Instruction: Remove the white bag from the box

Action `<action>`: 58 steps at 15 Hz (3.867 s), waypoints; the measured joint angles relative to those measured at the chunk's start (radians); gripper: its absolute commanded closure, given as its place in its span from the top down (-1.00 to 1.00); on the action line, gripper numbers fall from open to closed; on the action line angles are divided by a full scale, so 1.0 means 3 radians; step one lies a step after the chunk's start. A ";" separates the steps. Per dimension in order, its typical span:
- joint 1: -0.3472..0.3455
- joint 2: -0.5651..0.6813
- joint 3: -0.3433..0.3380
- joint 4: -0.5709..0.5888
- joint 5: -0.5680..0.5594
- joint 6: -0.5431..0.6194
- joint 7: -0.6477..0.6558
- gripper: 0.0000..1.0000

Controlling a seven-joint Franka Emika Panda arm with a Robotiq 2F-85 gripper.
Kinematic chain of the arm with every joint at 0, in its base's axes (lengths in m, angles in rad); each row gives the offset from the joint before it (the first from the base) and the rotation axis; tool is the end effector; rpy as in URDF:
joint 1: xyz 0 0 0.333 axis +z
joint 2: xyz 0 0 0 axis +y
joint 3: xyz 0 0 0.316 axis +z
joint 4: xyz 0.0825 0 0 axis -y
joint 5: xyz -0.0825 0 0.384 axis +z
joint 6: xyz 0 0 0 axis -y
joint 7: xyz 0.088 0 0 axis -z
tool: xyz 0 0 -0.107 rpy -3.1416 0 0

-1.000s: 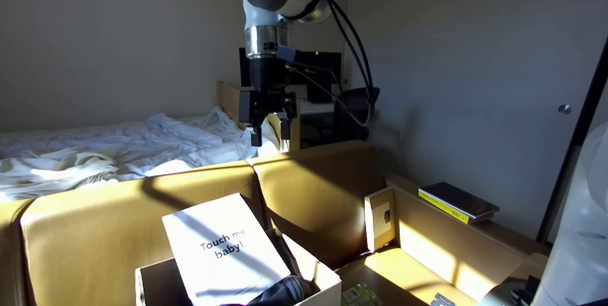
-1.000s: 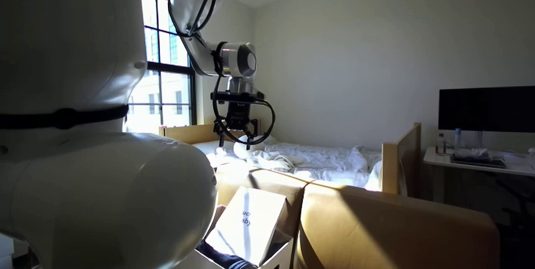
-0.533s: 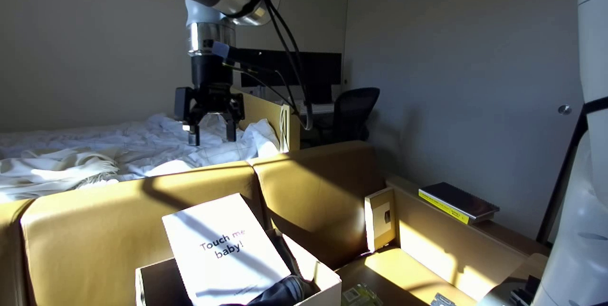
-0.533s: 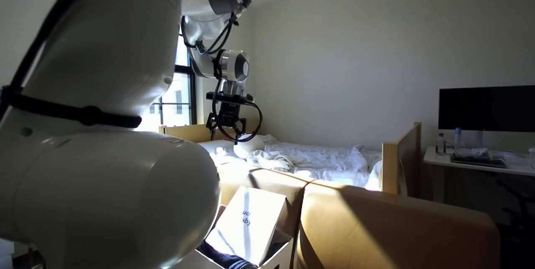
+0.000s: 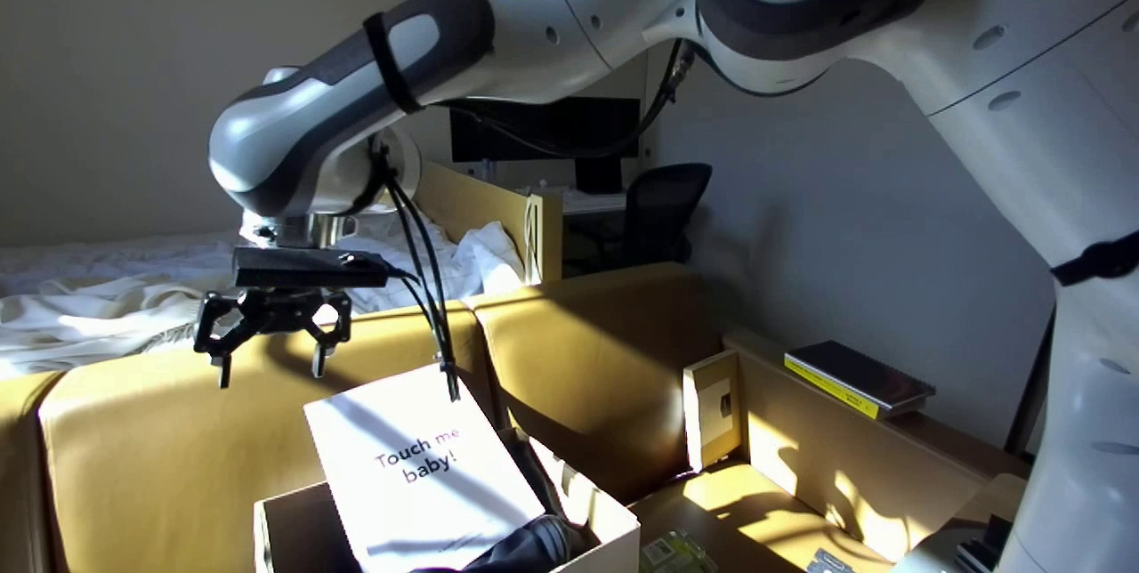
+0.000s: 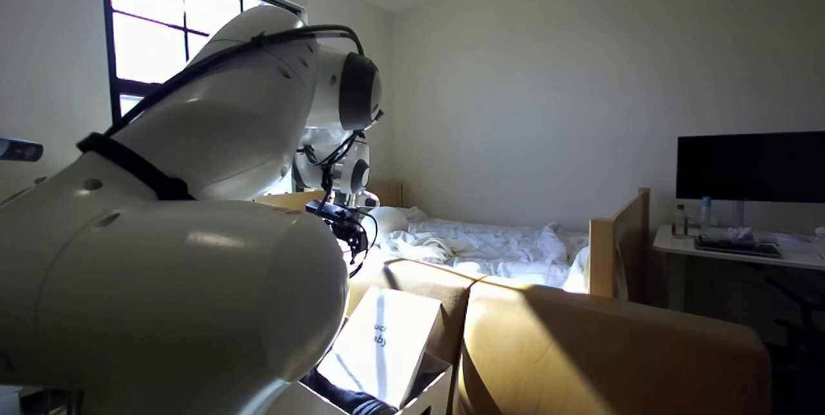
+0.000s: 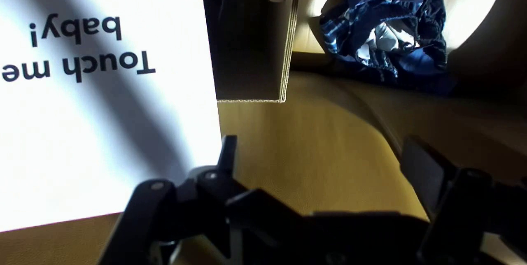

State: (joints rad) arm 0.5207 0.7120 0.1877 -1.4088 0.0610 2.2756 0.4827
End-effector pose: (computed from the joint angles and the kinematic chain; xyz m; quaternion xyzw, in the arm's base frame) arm 0.5823 0.4618 0.3027 -0.9908 -0.0670 -0.0212 0.1155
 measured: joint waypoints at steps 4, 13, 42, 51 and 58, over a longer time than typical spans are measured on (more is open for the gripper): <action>0.0266 0.0296 -0.0258 0.0132 -0.0129 0.0262 0.0402 1.00; 0.0283 0.0540 -0.0376 0.0738 -0.0123 -0.0855 0.0674 1.00; 0.0819 0.2006 -0.1292 0.2851 -0.0637 -0.1754 0.1611 1.00; 0.0632 0.2521 -0.1138 0.3326 -0.0662 -0.1603 0.1197 1.00; 0.0643 0.2589 -0.1047 0.3305 -0.0670 -0.1495 0.0969 1.00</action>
State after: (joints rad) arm 0.7135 1.4889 -0.1263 -0.4172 -0.1399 1.8272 0.7733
